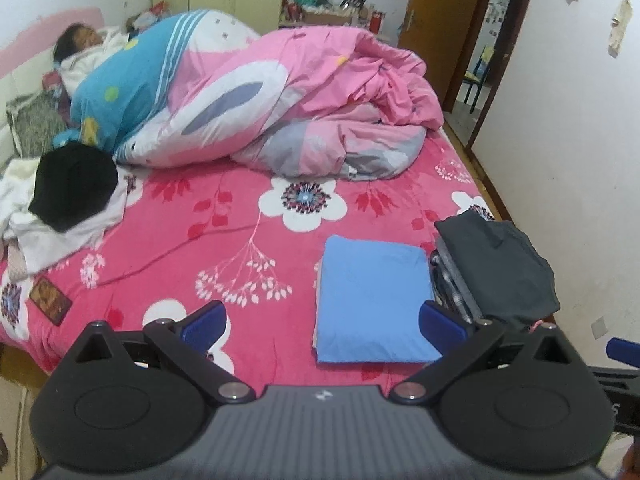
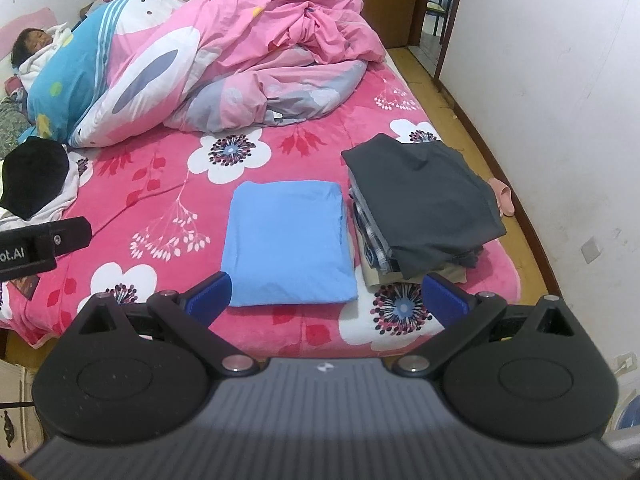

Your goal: Fold clothes

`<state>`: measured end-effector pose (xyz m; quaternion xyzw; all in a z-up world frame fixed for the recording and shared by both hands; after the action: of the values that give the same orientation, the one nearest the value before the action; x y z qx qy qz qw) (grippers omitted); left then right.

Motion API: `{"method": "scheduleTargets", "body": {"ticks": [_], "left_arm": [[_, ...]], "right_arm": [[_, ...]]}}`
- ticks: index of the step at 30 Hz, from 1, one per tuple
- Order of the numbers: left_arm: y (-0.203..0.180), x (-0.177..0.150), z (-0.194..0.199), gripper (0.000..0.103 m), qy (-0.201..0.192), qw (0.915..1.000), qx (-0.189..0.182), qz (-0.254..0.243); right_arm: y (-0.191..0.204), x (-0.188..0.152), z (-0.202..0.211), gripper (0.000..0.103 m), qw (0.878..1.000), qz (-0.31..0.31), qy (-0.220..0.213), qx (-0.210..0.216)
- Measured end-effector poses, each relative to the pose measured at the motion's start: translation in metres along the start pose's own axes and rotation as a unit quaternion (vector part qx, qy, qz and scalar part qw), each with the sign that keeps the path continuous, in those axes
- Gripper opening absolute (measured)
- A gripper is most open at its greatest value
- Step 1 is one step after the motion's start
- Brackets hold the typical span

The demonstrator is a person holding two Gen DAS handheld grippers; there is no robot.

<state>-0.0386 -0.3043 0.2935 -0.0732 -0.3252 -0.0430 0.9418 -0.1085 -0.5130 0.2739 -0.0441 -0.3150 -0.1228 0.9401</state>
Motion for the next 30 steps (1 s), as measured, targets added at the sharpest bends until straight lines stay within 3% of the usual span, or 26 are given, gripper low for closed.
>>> {"method": "scheduleTargets", "body": {"ticks": [6, 13, 22, 30], "left_arm": [[0.022, -0.004, -0.003, 0.103, 0.02, 0.9996, 0.021, -0.007], [0.014, -0.027, -0.013, 0.103, 0.056, 0.9974, 0.008, -0.045], [-0.039, -0.046, -0.02, 0.103, 0.078, 0.9905, -0.042, -0.106], [-0.065, -0.054, -0.029, 0.103, 0.094, 0.9869, -0.049, -0.122]], "right_arm": [[0.015, 0.001, -0.002, 0.102, 1.0, -0.009, 0.008, 0.005], [0.025, -0.019, -0.005, 0.102, 0.999, -0.009, 0.045, -0.016], [-0.024, -0.045, 0.004, 0.102, 0.993, -0.058, 0.068, -0.079], [-0.053, -0.056, 0.004, 0.102, 0.988, -0.084, 0.076, -0.103]]}}
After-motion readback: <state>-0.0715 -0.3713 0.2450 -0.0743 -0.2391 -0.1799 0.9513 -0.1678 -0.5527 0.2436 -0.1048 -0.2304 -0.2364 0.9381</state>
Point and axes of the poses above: each gripper's, at about its wrist camera, not at the fingertips, and z roughly against the way its jaws point, y to its left, x to its top, the point moved 7 cm from there along -z, roughly the way its jaws point, and after that the axes turned 1 degree about x, right-handed, at the moved point
